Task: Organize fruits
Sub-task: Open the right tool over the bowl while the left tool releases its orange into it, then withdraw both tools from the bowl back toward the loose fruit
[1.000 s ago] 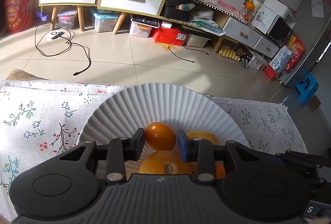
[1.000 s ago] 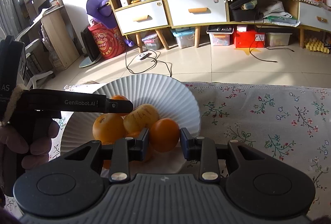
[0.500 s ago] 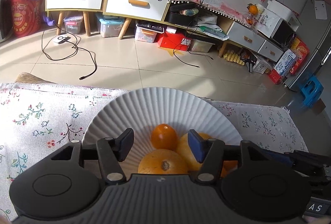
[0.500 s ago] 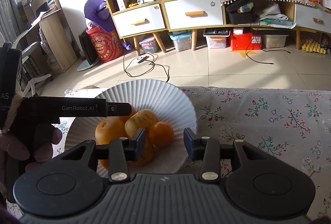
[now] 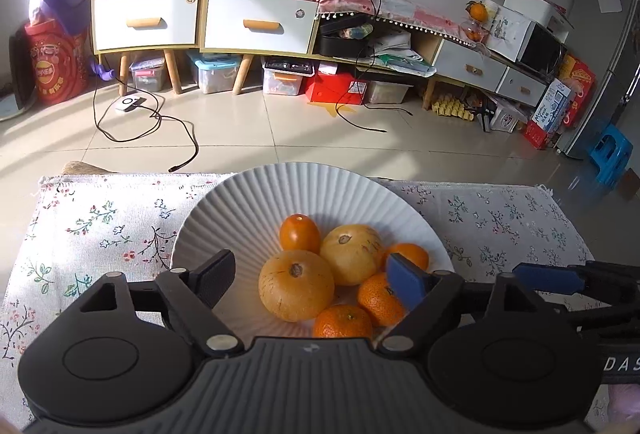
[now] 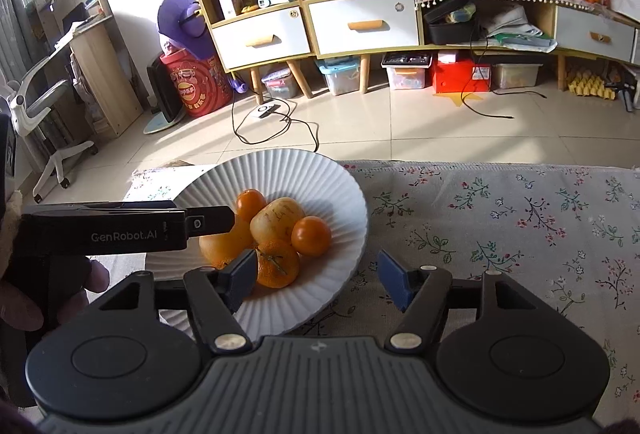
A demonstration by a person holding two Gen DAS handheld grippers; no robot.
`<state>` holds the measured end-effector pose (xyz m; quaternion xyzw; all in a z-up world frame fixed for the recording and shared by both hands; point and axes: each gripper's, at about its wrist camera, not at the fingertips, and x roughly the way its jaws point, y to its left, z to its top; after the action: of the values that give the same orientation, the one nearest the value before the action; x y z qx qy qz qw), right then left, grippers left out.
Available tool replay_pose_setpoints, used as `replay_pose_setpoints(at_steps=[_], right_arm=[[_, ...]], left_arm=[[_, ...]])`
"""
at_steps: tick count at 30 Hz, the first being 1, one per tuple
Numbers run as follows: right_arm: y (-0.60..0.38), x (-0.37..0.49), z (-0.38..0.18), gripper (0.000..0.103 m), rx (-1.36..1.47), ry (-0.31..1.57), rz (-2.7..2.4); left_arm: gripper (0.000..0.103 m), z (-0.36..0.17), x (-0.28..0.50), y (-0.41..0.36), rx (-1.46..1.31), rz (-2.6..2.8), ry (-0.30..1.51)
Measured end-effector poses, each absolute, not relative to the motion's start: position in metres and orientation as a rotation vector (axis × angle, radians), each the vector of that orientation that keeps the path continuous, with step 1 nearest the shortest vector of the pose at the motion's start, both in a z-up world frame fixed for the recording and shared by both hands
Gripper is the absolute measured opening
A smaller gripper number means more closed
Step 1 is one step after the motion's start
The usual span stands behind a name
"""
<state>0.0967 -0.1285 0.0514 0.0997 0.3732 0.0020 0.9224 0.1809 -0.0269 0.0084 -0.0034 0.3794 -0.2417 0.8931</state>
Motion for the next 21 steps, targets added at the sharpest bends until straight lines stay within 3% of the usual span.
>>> replay_pose_setpoints(at_steps=[10,21], right_arm=[[-0.127,0.07,0.06,0.081,0.208,0.782,-0.012],[-0.122,0.043,0.058,0.088,0.215,0.806,-0.009]], left_arm=[[0.093,0.016,0.146,-0.02,0.047,-0.495,0.776],[0.093,0.012,0.109,0.003,0.096,-0.434,0.812]])
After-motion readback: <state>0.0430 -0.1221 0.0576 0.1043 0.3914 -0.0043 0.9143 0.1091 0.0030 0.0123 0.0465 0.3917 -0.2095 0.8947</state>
